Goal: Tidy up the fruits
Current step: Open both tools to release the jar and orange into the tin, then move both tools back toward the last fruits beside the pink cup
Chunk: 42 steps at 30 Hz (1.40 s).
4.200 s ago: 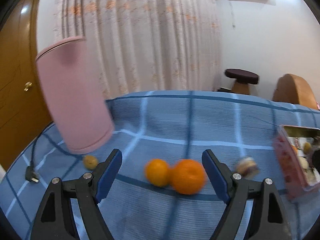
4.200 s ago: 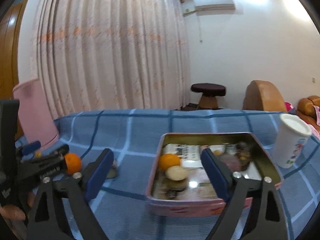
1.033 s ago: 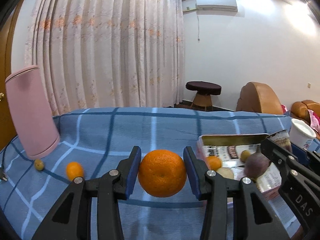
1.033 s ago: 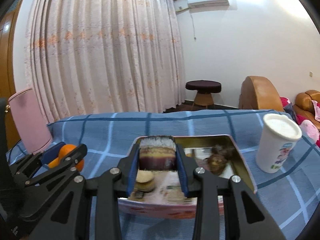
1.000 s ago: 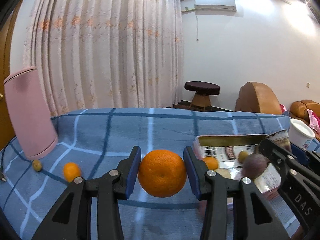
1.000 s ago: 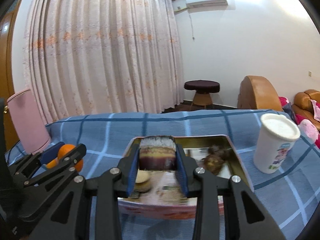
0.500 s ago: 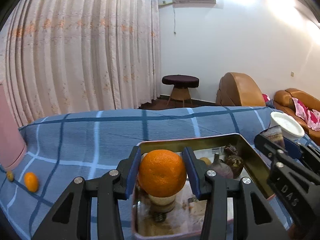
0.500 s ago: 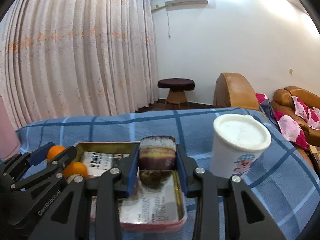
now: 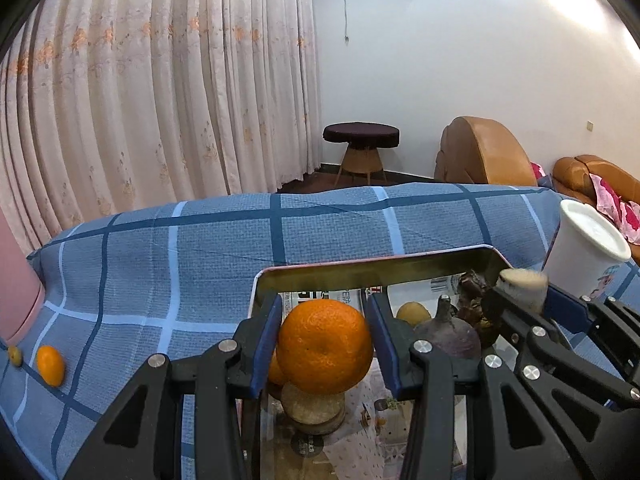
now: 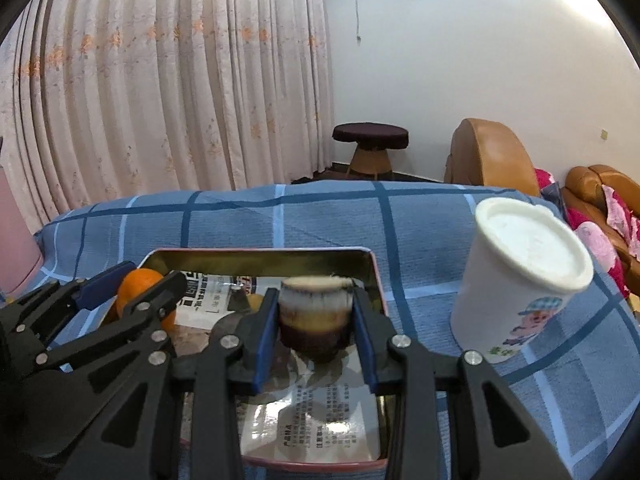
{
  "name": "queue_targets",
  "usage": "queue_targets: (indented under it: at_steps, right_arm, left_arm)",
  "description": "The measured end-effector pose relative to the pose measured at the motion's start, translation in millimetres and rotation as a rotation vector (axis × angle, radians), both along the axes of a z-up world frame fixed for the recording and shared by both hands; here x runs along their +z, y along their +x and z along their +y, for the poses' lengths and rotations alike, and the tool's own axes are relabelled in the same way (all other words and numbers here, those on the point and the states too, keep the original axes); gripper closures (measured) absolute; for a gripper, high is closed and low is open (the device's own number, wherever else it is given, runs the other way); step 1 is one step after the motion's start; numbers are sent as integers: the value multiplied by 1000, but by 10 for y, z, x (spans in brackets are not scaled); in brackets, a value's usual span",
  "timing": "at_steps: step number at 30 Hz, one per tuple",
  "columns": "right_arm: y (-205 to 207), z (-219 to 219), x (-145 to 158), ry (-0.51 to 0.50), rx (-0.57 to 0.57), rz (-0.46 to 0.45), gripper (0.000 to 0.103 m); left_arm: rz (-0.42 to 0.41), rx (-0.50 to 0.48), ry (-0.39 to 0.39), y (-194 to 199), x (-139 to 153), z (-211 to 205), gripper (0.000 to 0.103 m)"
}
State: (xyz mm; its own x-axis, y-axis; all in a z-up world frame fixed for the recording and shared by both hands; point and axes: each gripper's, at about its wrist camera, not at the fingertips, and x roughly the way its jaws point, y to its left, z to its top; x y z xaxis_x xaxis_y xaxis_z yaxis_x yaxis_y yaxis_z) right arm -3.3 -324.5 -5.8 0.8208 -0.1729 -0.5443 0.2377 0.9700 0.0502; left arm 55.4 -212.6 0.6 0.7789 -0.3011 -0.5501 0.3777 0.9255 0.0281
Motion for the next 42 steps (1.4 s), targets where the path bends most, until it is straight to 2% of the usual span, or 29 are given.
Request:
queue_targets:
  at_steps: [3, 5, 7, 10, 12, 15, 21, 29, 34, 42]
  right_arm:
    - [-44, -17, 7, 20, 15, -18, 63]
    - [-74, -20, 19, 24, 13, -32, 56]
    - [-105, -71, 35, 38, 4, -56, 50]
    - [-186, -135, 72, 70, -21, -113, 31]
    - [-234, -181, 102, 85, -45, -150, 12]
    - [-298, -221, 151, 102, -62, -201, 2]
    - [-315, -136, 201, 62, -86, -220, 1]
    - [-427, -47, 252, 24, -102, -308, 0]
    - [-408, 49, 238, 8, -90, -288, 0]
    - [-472, 204, 228, 5, -81, -308, 0]
  left_arm:
    - [-6, 13, 1, -17, 1, 5, 56]
    - [-23, 26, -6, -48, 10, 36, 54]
    - [-48, 53, -13, -97, 32, 88, 42]
    - [-100, 114, -56, -177, 81, 225, 24]
    - [-111, 136, -106, -204, 117, 343, 14]
    - [-99, 141, -133, -194, 136, 408, 11]
    - [-136, 152, -47, -246, 142, 399, 11]
    - [-165, 201, -34, -278, 129, 560, 11]
    - [-170, 207, -44, -300, 132, 658, 11]
    - [-182, 215, -21, -346, 129, 819, 11]
